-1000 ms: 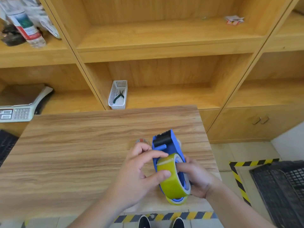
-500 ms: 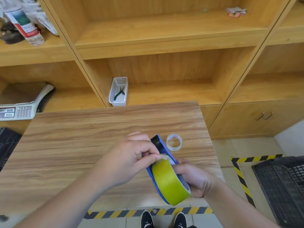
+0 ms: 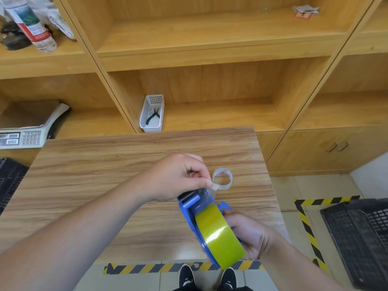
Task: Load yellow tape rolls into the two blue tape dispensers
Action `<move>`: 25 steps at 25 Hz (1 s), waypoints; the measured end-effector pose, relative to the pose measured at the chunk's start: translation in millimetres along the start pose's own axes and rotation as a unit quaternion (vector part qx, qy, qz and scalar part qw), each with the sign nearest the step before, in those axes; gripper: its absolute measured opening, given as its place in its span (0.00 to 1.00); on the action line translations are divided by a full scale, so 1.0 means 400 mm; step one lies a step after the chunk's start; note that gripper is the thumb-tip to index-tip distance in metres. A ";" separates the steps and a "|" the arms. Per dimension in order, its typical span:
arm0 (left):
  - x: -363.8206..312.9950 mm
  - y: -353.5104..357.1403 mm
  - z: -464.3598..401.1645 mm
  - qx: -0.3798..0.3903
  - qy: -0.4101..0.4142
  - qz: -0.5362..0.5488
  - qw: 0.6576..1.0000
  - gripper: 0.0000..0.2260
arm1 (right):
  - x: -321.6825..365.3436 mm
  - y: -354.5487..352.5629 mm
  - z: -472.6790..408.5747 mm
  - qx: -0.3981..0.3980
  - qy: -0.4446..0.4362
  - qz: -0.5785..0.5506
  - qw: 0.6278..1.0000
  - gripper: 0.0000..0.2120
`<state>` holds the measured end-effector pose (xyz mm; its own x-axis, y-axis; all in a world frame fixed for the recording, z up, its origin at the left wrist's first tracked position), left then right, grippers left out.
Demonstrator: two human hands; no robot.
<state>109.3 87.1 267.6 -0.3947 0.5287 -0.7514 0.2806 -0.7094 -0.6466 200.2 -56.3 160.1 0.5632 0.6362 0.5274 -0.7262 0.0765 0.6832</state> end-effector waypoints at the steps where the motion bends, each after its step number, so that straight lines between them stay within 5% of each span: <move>1: 0.011 -0.001 -0.001 -0.018 -0.008 0.026 0.999 0.05 | 0.002 -0.004 0.003 -0.003 -0.005 -0.016 1.000 0.13; 16: 0.095 -0.067 0.048 -0.129 -0.152 0.140 0.970 0.09 | -0.015 -0.033 0.007 -0.027 -0.038 0.053 0.998 0.18; 21: 0.115 -0.030 0.056 -0.088 -0.178 0.179 0.964 0.10 | -0.013 -0.034 0.008 -0.018 -0.031 0.133 0.990 0.23; 25: 0.135 0.038 0.060 -0.015 -0.217 0.263 0.940 0.10 | 0.006 0.008 0.020 0.040 -0.047 0.122 0.991 0.14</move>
<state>71.2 93.8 220.3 -0.5121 -0.1356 -0.8481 0.5590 -0.8023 -0.2093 202.3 -60.7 167.5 0.4113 0.5529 0.7247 -0.8142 -0.1346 0.5648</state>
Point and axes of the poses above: each hand's wrist, its own z-axis away from the middle knuckle, its own y-axis out of the palm, x = y × z, the point moved 4 cm from there along -z, towards the middle knuckle
